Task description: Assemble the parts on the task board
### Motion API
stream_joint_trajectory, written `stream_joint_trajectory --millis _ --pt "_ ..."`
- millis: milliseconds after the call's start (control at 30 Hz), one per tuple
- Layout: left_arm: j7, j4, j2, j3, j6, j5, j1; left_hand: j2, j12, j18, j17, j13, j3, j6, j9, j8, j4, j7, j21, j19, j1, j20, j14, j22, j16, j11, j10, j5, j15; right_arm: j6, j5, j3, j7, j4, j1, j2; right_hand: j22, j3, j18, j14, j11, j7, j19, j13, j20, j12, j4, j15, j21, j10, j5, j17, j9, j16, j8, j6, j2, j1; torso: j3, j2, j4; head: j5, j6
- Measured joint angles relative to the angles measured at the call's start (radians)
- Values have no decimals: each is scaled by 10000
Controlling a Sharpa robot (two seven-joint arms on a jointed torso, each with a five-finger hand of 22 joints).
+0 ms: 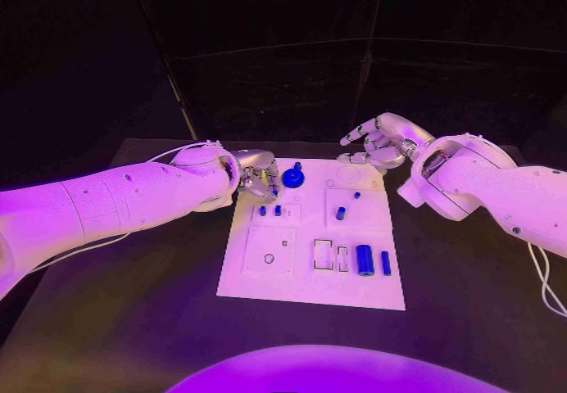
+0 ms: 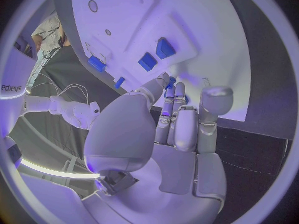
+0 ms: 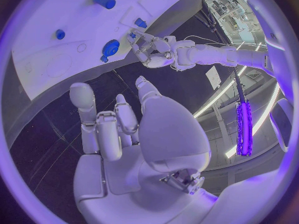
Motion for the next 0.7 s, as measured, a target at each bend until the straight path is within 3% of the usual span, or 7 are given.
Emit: stream_joint_trajectory --millis 500,700 --pt "-1 -52 24 1 73 46 -11 -80 -120 -1 -54 0 20 -115 -38 -115 20 67 0 0 -80 0 0 31 0 0 0 0 0 4 0 0 0 -11 0 8 0 0 0 0 0 0 0 0 0 0 0 0 0 0 0 0 0 0 0 0 0 0 2 -1 0 -17 -3" --pt "-32 -62 15 -5 135 52 -21 -131 -255 0 -94 0 56 -486 -142 -427 1 82 38 0 -132 0 0 67 0 37 -39 0 0 6 0 0 0 -24 0 4 0 0 -1 0 0 0 0 0 0 0 0 0 0 0 0 0 0 0 0 0 0 0 2 -3 7 -23 -14"
